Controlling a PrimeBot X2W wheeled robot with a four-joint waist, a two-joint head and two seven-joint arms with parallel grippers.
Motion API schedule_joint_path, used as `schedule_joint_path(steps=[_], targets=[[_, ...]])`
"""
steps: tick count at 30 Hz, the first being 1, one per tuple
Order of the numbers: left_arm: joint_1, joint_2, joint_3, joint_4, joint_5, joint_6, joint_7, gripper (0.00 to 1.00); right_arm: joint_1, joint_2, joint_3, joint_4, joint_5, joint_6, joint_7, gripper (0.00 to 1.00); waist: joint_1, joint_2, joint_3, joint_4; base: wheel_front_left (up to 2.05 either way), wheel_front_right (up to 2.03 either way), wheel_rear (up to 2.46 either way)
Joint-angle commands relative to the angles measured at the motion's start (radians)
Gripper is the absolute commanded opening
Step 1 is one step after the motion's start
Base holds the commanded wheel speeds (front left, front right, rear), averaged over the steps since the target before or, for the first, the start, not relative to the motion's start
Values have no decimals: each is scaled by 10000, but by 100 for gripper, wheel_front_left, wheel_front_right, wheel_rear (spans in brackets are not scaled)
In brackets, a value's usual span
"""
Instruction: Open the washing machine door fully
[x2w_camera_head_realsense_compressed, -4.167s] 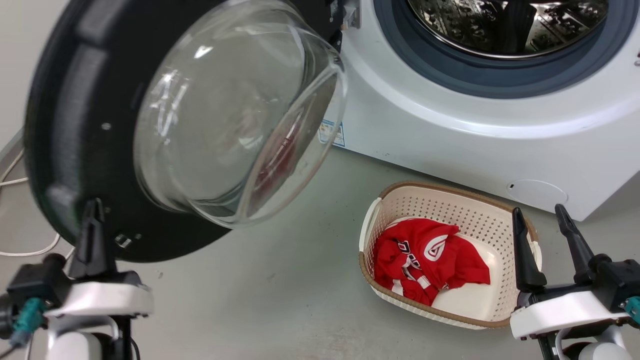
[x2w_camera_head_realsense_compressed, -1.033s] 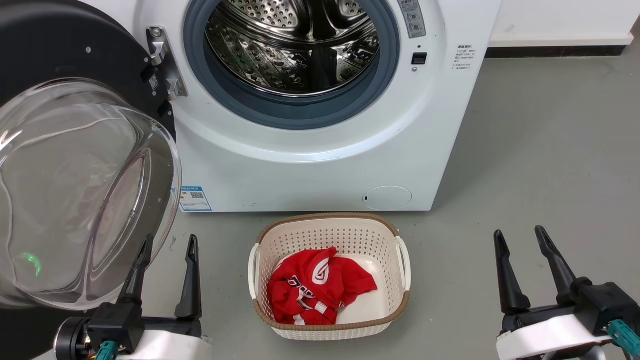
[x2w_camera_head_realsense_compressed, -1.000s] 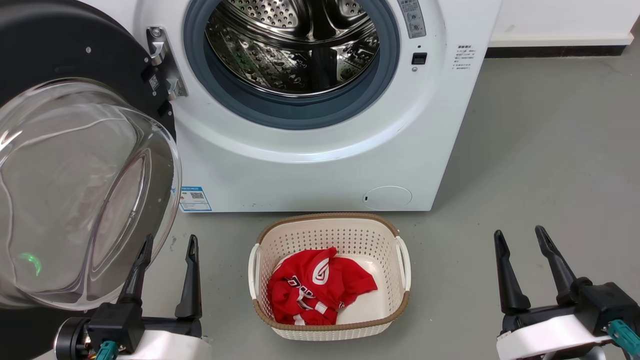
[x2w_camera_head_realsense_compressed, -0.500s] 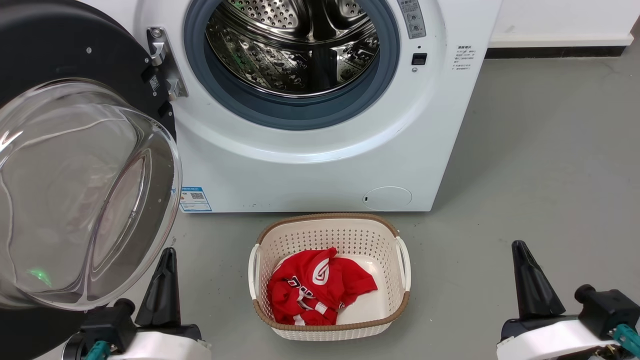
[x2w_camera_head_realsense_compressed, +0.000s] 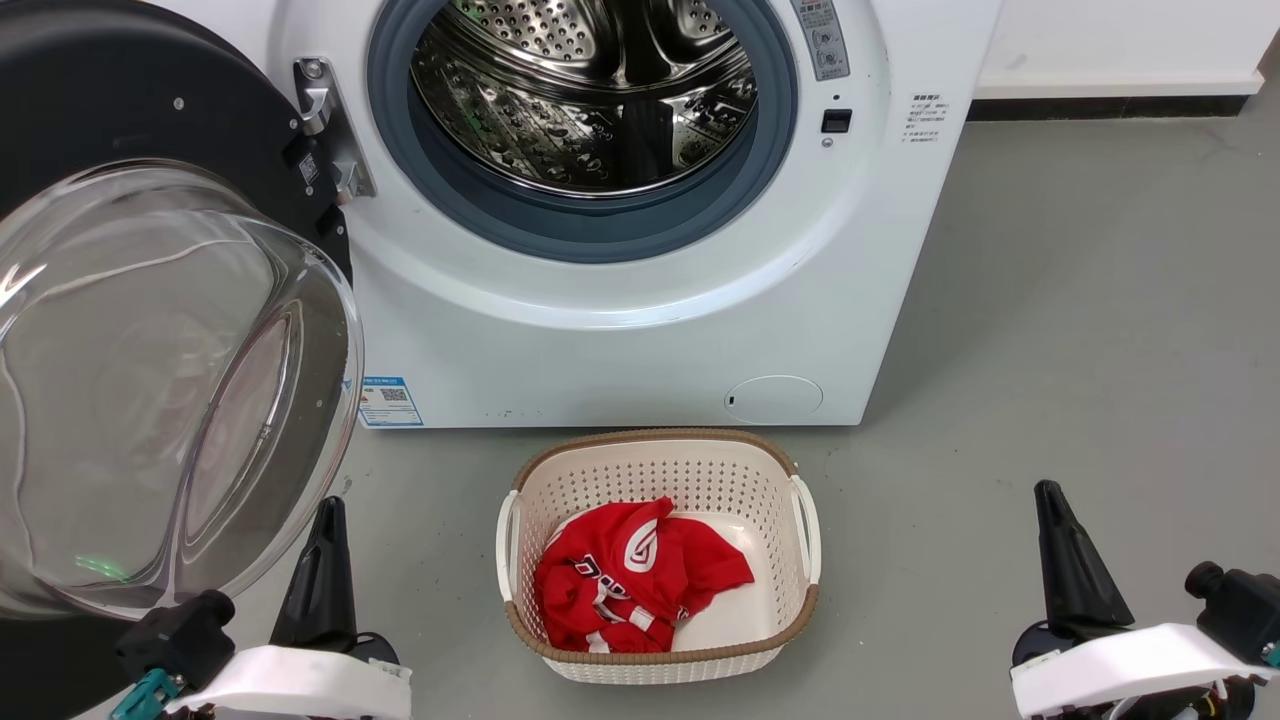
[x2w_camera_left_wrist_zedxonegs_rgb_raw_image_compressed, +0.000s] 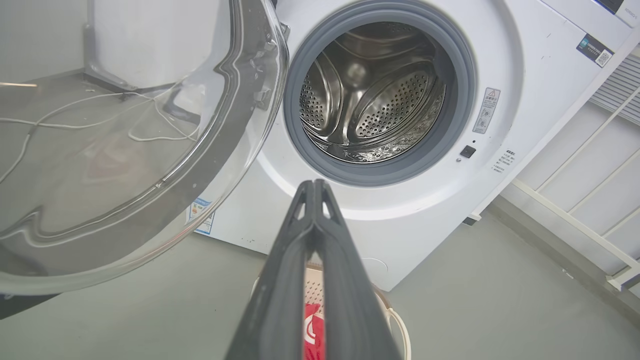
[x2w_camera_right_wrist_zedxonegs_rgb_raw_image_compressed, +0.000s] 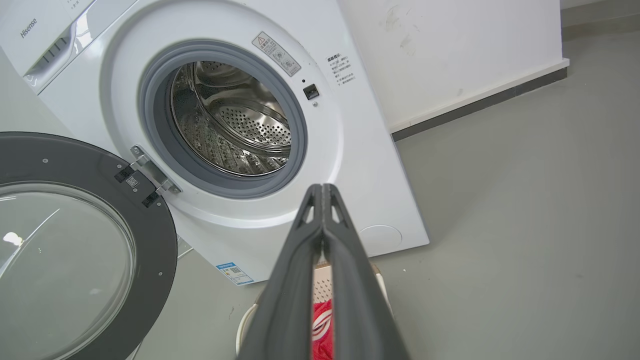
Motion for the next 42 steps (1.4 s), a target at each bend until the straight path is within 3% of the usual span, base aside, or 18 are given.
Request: schedule_joint_path(steps=[1, 42], targets=[[-273, 18, 56, -42, -541, -46, 111, 0, -324, -105, -23, -70, 562, -1, 85, 0, 0, 0, -6, -1, 0, 0, 0], [-928, 27, 231, 887, -6119, -111, 1471, 0, -894, -226, -278, 716, 6150, -2, 1199, 0, 0, 0, -130, -32, 0, 0, 0]])
